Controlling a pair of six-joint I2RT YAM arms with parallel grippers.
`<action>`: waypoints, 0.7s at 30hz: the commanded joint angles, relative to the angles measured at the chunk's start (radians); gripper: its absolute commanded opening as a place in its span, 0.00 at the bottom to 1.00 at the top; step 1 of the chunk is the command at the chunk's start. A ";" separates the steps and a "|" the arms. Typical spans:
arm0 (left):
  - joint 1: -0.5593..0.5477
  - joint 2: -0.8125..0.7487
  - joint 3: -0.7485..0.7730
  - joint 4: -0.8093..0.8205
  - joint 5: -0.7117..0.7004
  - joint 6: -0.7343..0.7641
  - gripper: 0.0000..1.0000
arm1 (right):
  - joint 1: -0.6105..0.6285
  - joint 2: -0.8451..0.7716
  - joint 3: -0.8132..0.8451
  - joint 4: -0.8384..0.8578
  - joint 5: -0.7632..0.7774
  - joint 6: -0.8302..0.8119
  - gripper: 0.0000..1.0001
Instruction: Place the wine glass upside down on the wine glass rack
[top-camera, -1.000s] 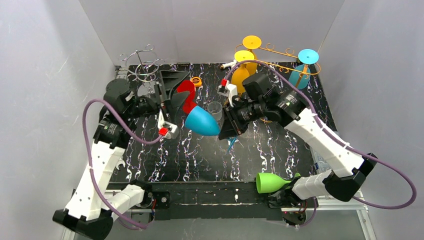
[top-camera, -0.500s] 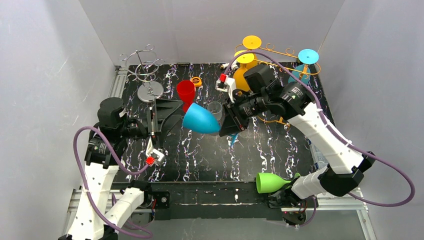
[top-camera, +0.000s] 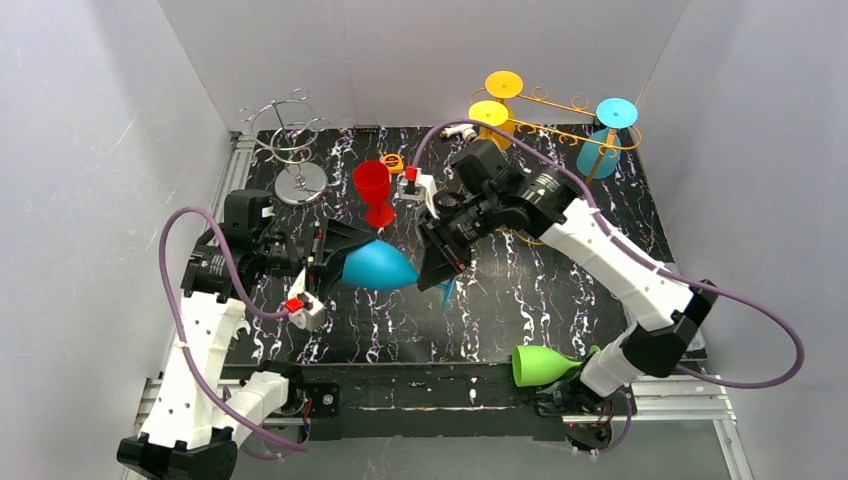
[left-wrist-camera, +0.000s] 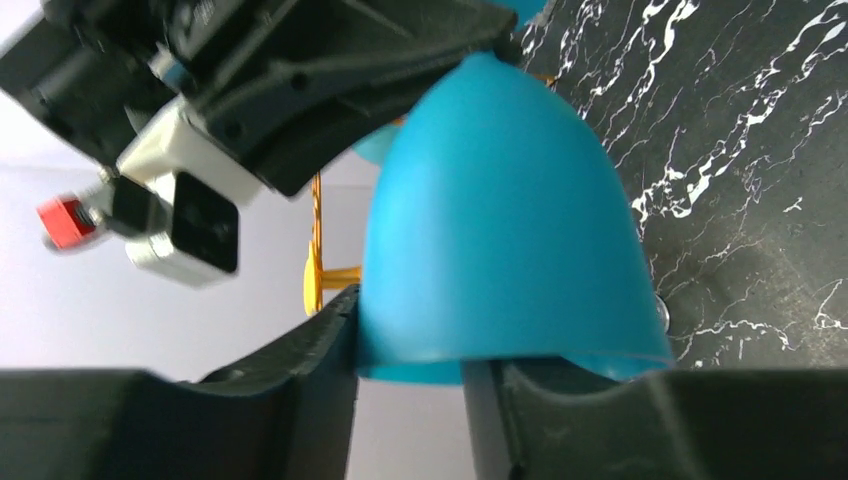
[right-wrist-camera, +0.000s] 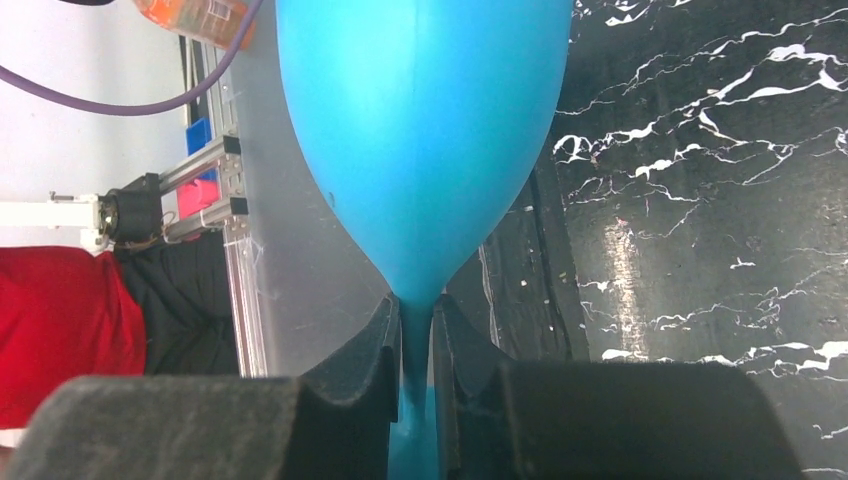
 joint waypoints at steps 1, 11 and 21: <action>0.004 -0.007 0.038 -0.080 0.106 0.622 0.27 | 0.010 0.034 0.059 0.046 -0.047 -0.027 0.06; 0.008 -0.069 -0.005 0.003 0.068 0.510 0.00 | -0.016 0.179 0.410 0.045 0.204 0.030 0.98; 0.009 -0.162 -0.269 1.030 -0.303 -0.387 0.00 | -0.231 -0.211 0.163 0.581 0.612 0.293 0.98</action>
